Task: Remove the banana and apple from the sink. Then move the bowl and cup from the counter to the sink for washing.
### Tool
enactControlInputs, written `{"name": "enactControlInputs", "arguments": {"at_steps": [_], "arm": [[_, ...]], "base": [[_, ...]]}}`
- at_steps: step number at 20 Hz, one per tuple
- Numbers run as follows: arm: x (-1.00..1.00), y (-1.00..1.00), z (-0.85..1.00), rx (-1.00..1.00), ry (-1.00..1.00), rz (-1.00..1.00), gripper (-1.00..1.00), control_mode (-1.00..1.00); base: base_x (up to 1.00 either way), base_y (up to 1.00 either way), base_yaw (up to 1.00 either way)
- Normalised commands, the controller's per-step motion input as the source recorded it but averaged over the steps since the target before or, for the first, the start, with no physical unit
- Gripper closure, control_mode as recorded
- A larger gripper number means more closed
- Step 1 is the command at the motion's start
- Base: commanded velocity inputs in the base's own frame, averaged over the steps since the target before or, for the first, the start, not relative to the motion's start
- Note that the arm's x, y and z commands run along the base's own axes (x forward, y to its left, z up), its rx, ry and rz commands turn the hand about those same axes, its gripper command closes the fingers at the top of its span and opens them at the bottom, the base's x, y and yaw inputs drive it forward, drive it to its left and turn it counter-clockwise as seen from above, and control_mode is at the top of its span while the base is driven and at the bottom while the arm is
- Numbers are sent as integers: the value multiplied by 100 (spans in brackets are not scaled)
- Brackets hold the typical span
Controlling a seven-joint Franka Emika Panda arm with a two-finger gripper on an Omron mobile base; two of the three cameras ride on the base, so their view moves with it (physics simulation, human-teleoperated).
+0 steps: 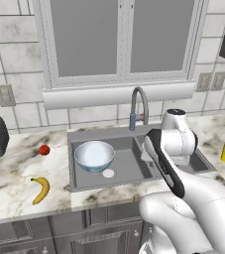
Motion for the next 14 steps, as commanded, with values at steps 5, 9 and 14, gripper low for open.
{"name": "enactControlInputs", "arguments": {"at_steps": [5, 9, 14], "arm": [[-12, -24, -2, 0, -1, 0, -100, -100], [-13, -22, -3, 0, -7, 0, -100, -100], [-8, -24, 0, 0, -2, 1, -100, -100]], "base": [[0, 0, 0], [0, 0, 0], [0, 0, 0]]}}
